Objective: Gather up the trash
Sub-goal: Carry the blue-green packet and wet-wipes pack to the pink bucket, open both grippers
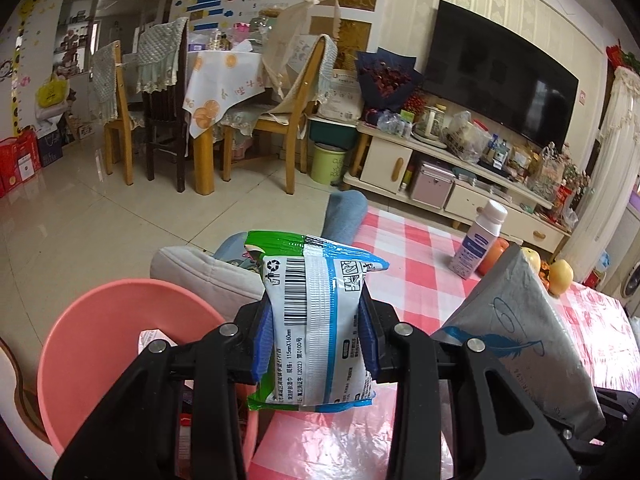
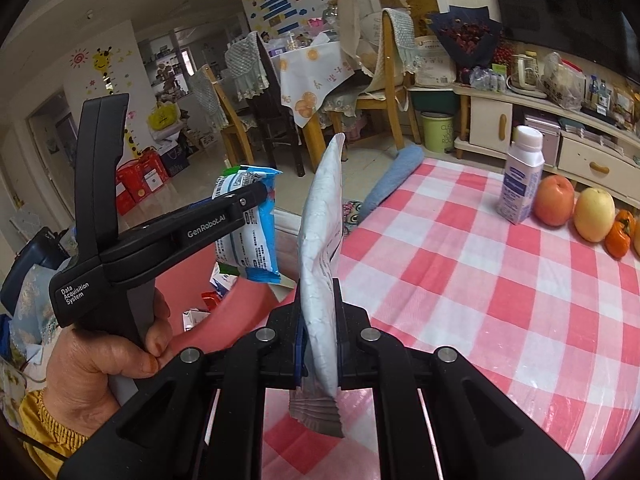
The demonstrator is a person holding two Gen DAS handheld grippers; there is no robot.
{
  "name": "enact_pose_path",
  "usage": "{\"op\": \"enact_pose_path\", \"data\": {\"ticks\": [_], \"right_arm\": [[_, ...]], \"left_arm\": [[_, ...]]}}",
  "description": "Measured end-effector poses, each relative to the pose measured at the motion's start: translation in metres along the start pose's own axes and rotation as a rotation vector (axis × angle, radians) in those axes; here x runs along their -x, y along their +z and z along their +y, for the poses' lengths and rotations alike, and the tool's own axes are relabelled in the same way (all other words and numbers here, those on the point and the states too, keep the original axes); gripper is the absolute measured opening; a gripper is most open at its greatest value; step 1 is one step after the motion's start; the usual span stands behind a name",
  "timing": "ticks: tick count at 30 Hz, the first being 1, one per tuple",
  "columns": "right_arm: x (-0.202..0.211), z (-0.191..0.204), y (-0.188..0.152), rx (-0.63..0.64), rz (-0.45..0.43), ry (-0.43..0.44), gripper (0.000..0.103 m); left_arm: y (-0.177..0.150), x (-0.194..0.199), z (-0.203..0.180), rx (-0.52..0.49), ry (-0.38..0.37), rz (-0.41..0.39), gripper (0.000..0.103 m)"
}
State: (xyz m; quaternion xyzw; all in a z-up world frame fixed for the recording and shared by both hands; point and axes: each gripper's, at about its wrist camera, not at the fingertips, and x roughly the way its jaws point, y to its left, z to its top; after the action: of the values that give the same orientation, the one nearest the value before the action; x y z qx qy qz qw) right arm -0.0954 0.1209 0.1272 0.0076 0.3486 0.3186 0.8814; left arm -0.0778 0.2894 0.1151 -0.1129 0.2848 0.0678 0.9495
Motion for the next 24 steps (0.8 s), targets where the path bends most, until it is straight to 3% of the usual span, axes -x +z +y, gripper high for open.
{"op": "enact_pose_path", "data": {"ticks": [11, 24], "right_arm": [[-0.028, 0.053, 0.018, 0.072, 0.021, 0.052, 0.011], [-0.08, 0.089, 0.029, 0.09, 0.084, 0.131, 0.011]], "left_arm": [[0.009, 0.01, 0.046, 0.067, 0.105, -0.042, 0.038], [0.014, 0.011, 0.104, 0.199, 0.176, -0.03, 0.038]]}}
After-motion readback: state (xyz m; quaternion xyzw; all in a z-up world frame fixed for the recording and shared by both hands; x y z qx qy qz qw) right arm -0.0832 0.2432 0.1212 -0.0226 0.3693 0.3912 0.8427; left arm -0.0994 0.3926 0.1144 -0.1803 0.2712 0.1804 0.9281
